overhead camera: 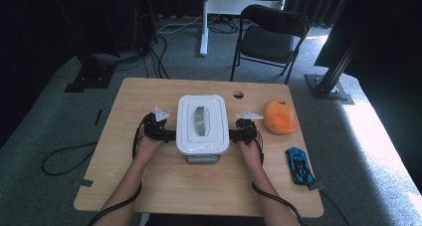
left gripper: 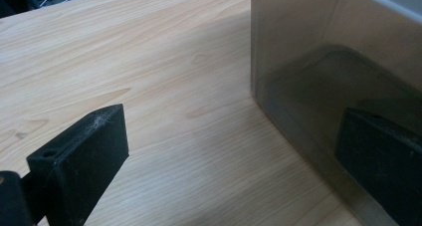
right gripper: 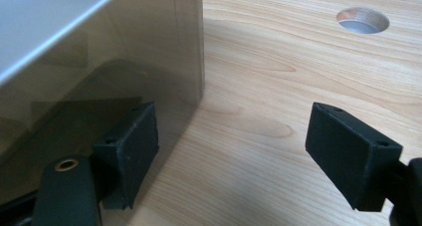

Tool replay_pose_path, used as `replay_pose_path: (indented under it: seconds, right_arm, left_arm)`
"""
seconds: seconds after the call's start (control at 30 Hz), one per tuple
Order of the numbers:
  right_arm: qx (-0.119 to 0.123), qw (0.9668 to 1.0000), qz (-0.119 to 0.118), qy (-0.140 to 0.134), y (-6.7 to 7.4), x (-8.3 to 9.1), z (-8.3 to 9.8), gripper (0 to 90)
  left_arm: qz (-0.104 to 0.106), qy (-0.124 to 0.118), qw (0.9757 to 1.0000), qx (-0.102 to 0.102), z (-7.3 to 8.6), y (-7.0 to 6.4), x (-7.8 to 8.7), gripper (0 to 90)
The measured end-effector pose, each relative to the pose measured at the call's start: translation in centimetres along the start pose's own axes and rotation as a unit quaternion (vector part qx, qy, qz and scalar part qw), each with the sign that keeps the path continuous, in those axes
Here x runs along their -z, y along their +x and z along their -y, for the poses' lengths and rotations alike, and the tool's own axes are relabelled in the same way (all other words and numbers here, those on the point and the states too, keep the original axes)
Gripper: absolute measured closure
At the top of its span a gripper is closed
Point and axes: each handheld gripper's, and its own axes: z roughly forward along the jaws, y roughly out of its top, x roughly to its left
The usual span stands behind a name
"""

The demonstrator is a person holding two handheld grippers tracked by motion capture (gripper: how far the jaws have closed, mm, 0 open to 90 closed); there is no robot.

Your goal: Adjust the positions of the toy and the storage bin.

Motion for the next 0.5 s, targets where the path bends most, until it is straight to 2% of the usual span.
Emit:
replay_pose_path:
  seconds: [0.5]
  right_arm:
    - [0.002, 1.0000, -0.002, -0.002, -1.8, 1.3, 0.8, 20.2]
  left_arm:
    - [0.017, 0.001, 0.9998, -0.007, -0.3, -1.7, -0.7, 1.0]
